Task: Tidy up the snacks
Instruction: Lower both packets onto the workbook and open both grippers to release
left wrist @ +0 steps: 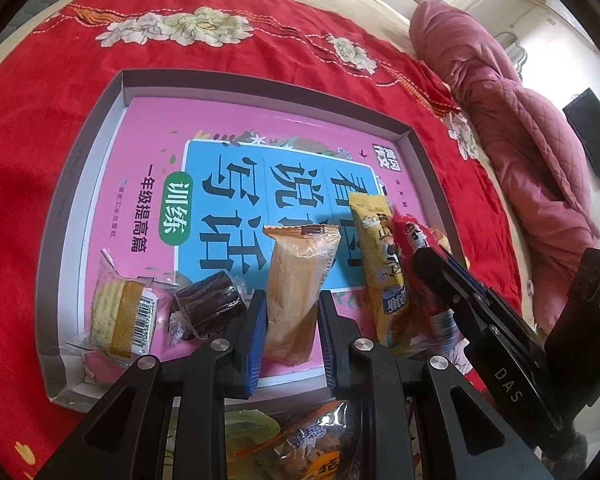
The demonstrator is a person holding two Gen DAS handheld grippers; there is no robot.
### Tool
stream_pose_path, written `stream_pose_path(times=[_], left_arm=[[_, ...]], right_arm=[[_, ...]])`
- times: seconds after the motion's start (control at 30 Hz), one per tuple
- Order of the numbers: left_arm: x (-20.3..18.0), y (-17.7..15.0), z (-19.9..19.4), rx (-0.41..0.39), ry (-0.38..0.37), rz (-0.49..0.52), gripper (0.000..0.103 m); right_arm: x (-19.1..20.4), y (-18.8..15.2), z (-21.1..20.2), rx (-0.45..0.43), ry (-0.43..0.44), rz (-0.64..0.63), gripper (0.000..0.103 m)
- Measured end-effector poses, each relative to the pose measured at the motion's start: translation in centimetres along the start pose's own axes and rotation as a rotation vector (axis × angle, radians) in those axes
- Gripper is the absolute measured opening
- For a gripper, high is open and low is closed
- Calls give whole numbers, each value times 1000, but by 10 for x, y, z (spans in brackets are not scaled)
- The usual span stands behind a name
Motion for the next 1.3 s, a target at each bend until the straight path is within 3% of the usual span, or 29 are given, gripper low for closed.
stream_pose_path(times=[0.63,0.8,1.3], left_arm=[[3,-2,1,15,7,-14,28],[3,-2,0,10,7,-11,36],[2,2,-15,-20,-17,-20,46]], right_arm=[[1,0,-1,2,1,0,17],[1,-1,-2,2,0,-2,17],[4,1,-3,-5,3,1,24]])
Point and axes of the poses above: each gripper's, at about its wrist camera, not at the fingertips, and z roughly the way its jaws point, x to its left, y to its top, the point moved 7 cm from there along z, roughly the way its jaws point, and after that the axes turned 3 degrees about -z, right-handed, at the moved point
